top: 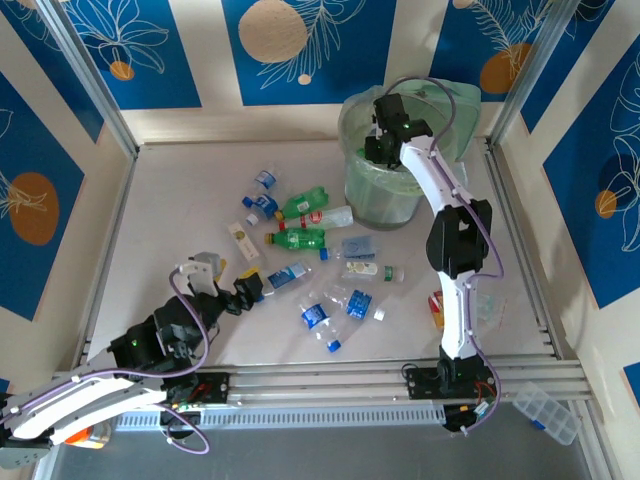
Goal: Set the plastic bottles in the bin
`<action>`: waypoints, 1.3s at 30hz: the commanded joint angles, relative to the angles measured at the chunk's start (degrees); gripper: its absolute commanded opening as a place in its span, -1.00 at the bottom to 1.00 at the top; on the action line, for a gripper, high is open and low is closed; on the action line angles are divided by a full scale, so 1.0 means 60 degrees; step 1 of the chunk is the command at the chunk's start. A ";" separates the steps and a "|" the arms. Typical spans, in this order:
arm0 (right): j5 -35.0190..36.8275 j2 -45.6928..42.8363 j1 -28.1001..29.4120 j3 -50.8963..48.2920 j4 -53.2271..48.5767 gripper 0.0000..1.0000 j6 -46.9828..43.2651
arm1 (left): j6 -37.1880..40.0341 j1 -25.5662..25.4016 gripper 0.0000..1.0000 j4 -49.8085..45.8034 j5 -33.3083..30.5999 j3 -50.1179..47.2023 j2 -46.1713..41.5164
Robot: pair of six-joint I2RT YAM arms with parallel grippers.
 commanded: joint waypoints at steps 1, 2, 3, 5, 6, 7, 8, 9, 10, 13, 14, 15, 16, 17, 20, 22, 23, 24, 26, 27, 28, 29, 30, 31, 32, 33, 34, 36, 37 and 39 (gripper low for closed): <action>-0.0309 0.0170 -0.0078 0.0393 -0.0527 0.00 -0.0139 | 0.0087 0.0051 0.74 -0.0063 -0.0262 -0.0085 -0.0041; -0.0388 0.0187 -0.0091 0.0410 -0.0541 0.05 -0.0140 | 0.0087 0.0051 0.75 -0.0052 -0.0258 -0.0085 -0.0027; -0.0459 0.0187 -0.0094 0.0429 -0.0557 0.09 -0.0139 | 0.0087 0.0051 0.75 -0.0059 -0.0267 -0.0086 -0.0027; -0.0567 0.0174 -0.0076 0.0472 -0.0602 0.19 -0.0161 | 0.0088 0.0051 0.75 -0.0045 -0.0254 -0.0090 -0.0034; -0.0616 0.0147 -0.0080 0.0506 -0.0637 0.25 -0.0153 | 0.0087 0.0051 0.75 -0.0052 -0.0245 -0.0072 -0.0027; -0.0641 0.0122 -0.0072 0.0518 -0.0652 0.30 -0.0154 | 0.0087 0.0051 0.75 -0.0060 -0.0240 -0.0071 -0.0027; -0.0651 0.0065 -0.0066 0.0529 -0.0659 0.35 -0.0153 | 0.0087 0.0051 0.75 -0.0057 -0.0240 -0.0076 -0.0031; -0.0646 0.0009 -0.0063 0.0540 -0.0685 0.38 -0.0154 | 0.0076 0.0051 0.74 -0.0068 -0.0252 -0.0071 -0.0027; -0.0632 -0.0052 -0.0060 0.0555 -0.0698 0.39 -0.0153 | 0.0087 0.0051 0.75 -0.0070 -0.0257 -0.0078 -0.0027; -0.0608 -0.0374 -0.0044 0.0577 -0.0723 0.41 -0.0139 | 0.0087 0.0051 0.75 -0.0084 -0.0269 -0.0056 -0.0040; -0.0656 -0.0533 -0.0037 0.0577 -0.0707 0.41 -0.0130 | 0.0090 0.0051 0.75 -0.0104 -0.0275 -0.0057 -0.0041; -0.0702 -0.0711 -0.0018 0.0574 -0.0700 0.42 -0.0125 | 0.0087 0.0051 0.75 -0.0098 -0.0270 -0.0056 -0.0041; -0.0722 -0.0868 0.0016 0.0589 -0.0682 0.43 -0.0125 | 0.0087 0.0051 0.75 -0.0104 -0.0280 -0.0056 -0.0041; -0.0749 -0.1056 0.0042 0.0601 -0.0663 0.46 -0.0124 | 0.0087 0.0051 0.75 -0.0104 -0.0276 -0.0056 -0.0052; -0.0878 -0.1644 0.0133 0.0633 -0.0601 0.52 -0.0165 | 0.0089 0.0051 0.75 -0.0097 -0.0287 -0.0056 -0.0055; -0.0913 -0.1975 0.0209 0.0641 -0.0572 0.54 -0.0197 | 0.0097 0.0051 0.75 -0.0101 -0.0294 -0.0056 -0.0055; -0.0924 -0.2121 0.0256 0.0650 -0.0572 0.53 -0.0198 | 0.0094 0.0051 0.75 -0.0096 -0.0287 -0.0056 -0.0063; -0.0963 -0.2254 0.0268 0.0663 -0.0593 0.54 -0.0183 | 0.0099 0.0051 0.75 -0.0097 -0.0270 -0.0056 -0.0058; -0.1001 -0.2468 0.0319 0.0665 -0.0643 0.53 -0.0155 | 0.0087 0.0051 0.75 -0.0096 -0.0262 -0.0056 -0.0041; -0.0991 -0.2570 0.0350 0.0654 -0.0681 0.54 -0.0161 | 0.0087 0.0051 0.75 -0.0100 -0.0242 -0.0056 -0.0035; -0.0976 -0.2671 0.0369 0.0629 -0.0689 0.53 -0.0164 | 0.0092 0.0051 0.75 -0.0096 -0.0241 -0.0056 -0.0027; -0.0955 -0.2794 0.0409 0.0561 -0.0703 0.53 -0.0190 | 0.0097 0.0051 0.75 -0.0096 -0.0227 -0.0056 -0.0027; -0.0929 -0.2918 0.0456 0.0499 -0.0690 0.53 -0.0208 | 0.0101 0.0051 0.75 -0.0084 -0.0235 -0.0058 -0.0014; -0.0901 -0.3020 0.0489 0.0441 -0.0689 0.54 -0.0225 | 0.0101 0.0051 0.75 -0.0083 -0.0225 -0.0056 -0.0012; -0.0856 -0.3151 0.0553 0.0366 -0.0678 0.53 -0.0241 | 0.0101 0.0054 0.74 -0.0075 -0.0225 -0.0056 0.0002; -0.0790 -0.3289 0.0601 0.0258 -0.0649 0.54 -0.0275 | 0.0101 0.0051 0.75 -0.0067 -0.0222 -0.0060 0.0010; -0.0735 -0.3420 0.0647 0.0157 -0.0618 0.53 -0.0271 | 0.0100 0.0051 0.74 -0.0071 -0.0219 -0.0056 0.0017; -0.0589 -0.3837 0.0765 -0.0233 -0.0465 0.51 -0.0207 | 0.0116 0.0051 0.75 -0.0097 -0.0212 -0.0027 0.0032; -0.0536 -0.4066 0.0822 -0.0502 -0.0329 0.50 -0.0151 | 0.0116 0.0051 0.75 -0.0096 -0.0221 -0.0020 0.0032; -0.0265 -0.4770 0.1005 -0.1355 0.0061 0.48 0.0162 | 0.0102 0.0051 0.75 -0.0147 -0.0201 0.0010 0.0007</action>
